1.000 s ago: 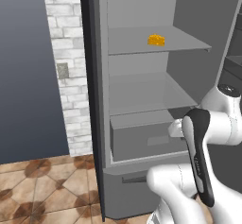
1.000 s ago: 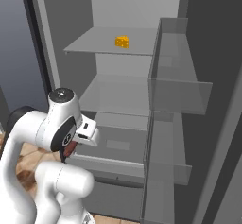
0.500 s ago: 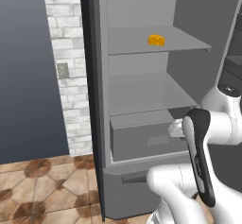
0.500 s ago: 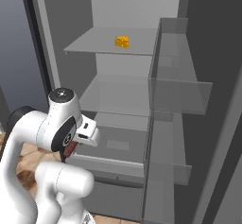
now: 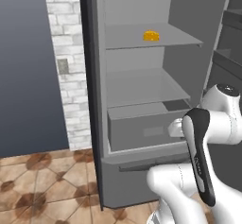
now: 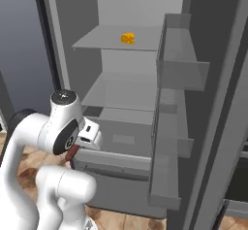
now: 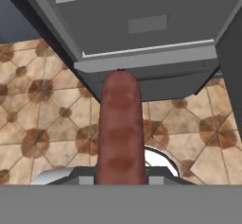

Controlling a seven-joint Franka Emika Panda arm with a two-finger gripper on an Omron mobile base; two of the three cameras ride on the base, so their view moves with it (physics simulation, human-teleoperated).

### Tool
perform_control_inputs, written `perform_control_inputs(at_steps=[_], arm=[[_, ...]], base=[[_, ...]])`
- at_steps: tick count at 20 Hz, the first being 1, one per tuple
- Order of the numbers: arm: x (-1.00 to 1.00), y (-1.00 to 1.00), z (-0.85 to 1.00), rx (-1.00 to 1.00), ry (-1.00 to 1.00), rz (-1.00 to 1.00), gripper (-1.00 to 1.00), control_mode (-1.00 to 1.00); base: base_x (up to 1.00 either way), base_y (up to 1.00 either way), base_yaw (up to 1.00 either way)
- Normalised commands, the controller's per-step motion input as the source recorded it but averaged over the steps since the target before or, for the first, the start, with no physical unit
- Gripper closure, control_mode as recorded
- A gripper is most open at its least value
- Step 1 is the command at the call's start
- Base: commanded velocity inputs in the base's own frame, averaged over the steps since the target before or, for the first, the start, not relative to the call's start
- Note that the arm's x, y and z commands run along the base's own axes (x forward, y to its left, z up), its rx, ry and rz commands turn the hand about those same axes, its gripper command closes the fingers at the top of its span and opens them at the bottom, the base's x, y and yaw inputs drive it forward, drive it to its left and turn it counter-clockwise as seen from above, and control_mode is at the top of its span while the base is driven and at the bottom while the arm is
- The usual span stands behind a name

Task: Retrieve the sausage and cheese from the fridge and place them on the cutting board on the counter.

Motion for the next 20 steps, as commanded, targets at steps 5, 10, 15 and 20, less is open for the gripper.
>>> perform_control_inputs(at_steps=[5, 10, 15, 20], arm=[[0.00, 0.00, 0.00, 0.00, 0.00, 0.00, 1.00, 1.00], [0.00, 0.00, 0.00, 0.00, 0.00, 0.00, 1.00, 1.00], [0.00, 0.00, 0.00, 0.00, 0.00, 0.00, 1.00, 1.00], [0.00, 0.00, 0.00, 0.00, 0.00, 0.00, 1.00, 1.00]], base=[[-0.72, 0.29, 0.00], [-0.52, 0.55, -0.29], [-0.47, 0.40, -0.48], [-0.44, 0.19, -0.69]])
